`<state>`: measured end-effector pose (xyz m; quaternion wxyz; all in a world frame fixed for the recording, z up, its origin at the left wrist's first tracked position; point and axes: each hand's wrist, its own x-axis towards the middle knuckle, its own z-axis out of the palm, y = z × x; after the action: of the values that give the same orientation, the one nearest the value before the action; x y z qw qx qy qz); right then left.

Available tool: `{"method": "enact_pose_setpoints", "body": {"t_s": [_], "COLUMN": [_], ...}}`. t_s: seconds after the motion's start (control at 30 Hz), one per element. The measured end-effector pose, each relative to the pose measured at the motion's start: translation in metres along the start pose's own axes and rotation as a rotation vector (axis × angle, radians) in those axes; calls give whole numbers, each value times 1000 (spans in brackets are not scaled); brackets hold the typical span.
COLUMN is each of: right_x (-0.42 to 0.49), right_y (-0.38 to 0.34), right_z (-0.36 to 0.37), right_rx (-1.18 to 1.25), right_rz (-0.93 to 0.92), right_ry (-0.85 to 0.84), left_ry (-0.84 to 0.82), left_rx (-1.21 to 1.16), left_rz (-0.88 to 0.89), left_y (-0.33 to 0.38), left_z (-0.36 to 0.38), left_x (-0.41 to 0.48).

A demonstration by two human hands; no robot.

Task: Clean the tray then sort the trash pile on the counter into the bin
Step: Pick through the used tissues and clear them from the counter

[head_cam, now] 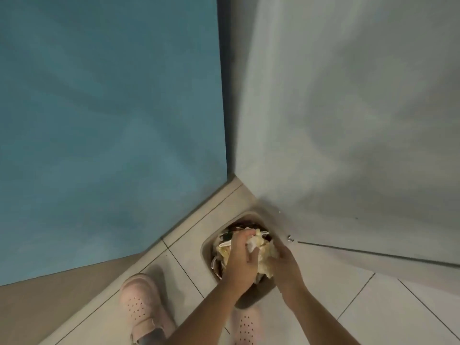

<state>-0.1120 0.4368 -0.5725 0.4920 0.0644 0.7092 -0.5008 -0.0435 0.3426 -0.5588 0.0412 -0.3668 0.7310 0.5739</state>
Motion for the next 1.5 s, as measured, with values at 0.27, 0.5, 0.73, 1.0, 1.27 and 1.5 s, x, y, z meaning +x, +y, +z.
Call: {"method": "enact_pose_setpoints", "body": {"t_s": [0.27, 0.5, 0.73, 1.0, 1.27, 1.5], "right_x": [36, 40, -3, -145, -305, -362], "right_y": [88, 72, 6, -166, -333, -426], "right_z": [0, 6, 15, 80, 179, 266], "right_rx": [-1002, -1266, -1188, -627, -269, -352], "right_rz": [-122, 52, 33, -490, -1001, -1118], "right_ry": [184, -84, 118, 205, -56, -176], "left_ry": [-201, -519, -348, 205, 291, 467], "left_rx": [891, 1059, 727, 116, -470, -616], "left_rz": [310, 86, 131, 191, 179, 218], "left_y": [-88, -86, -35, 110, 271, 326], "left_z": [22, 32, -16, -166, -334, -463], "left_x": [31, 47, 9, -93, -235, -324]}}
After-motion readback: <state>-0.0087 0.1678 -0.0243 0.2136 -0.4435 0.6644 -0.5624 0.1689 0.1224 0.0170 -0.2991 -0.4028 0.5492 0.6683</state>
